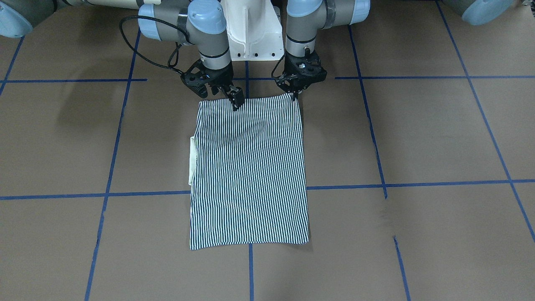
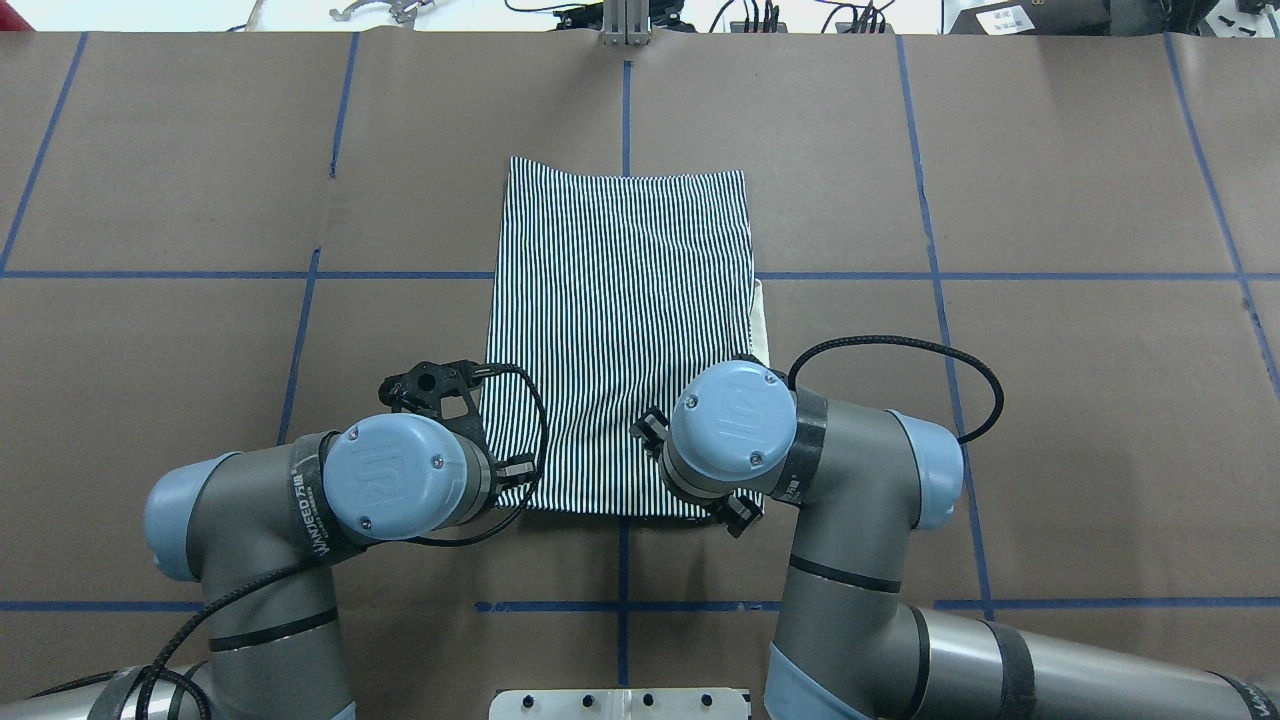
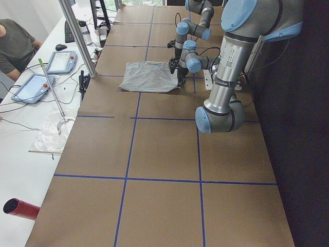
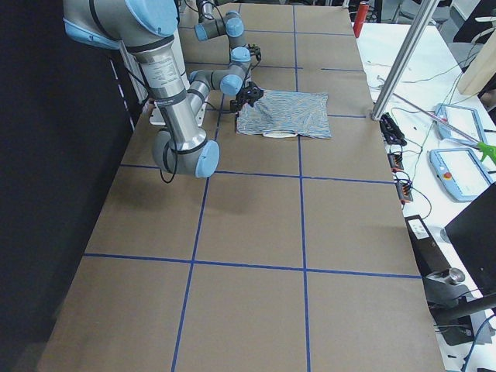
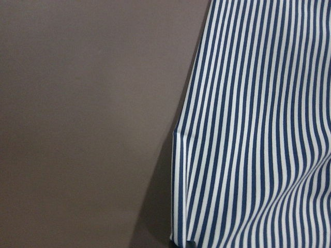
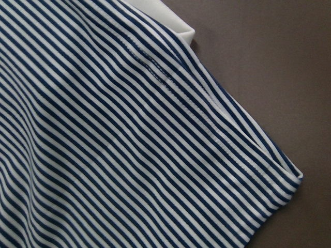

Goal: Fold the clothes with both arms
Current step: 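Grasp the shirt's near edge with both grippers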

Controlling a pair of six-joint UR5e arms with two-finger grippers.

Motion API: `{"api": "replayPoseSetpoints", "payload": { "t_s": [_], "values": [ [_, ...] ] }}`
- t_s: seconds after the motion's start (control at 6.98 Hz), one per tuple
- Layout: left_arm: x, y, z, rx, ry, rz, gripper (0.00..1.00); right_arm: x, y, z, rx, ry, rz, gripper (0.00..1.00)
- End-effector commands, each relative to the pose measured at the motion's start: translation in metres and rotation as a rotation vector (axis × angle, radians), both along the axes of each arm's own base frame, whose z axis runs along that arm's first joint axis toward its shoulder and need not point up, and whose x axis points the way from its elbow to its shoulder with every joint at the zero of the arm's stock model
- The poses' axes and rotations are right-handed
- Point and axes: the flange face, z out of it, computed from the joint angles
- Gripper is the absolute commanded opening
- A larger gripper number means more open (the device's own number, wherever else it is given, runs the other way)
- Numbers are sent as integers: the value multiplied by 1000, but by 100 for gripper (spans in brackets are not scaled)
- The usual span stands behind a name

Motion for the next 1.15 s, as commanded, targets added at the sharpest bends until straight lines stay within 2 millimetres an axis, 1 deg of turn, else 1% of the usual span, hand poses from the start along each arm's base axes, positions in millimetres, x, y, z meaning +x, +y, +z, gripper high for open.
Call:
{"api": "replayPoseSetpoints", "payload": {
  "t_s": [0.0, 0.14, 0.29, 0.57, 0.72, 0.86, 1.0],
  "values": [
    [0, 0, -2, 1, 4, 0, 0, -9, 8, 12, 0, 29, -5, 100],
    [0, 0, -2, 1, 4, 0, 0, -18, 5, 19, -5, 45, -6, 100],
    [0, 0, -2, 1, 4, 0, 0, -21, 4, 23, -2, 56, -13, 100],
    [1, 1, -4, 2, 7, 2, 0, -23, 3, 28, -5, 67, -13, 100],
    [1, 1, -5, 1, 10, 1, 0, -23, 3, 28, -11, 71, -8, 96],
    [1, 1, -6, 2, 12, 1, 0, -22, 4, 23, -11, 64, -8, 36],
    [0, 2, -8, 3, 16, 2, 0, -21, 4, 21, -8, 61, -12, 2]
  ]
}}
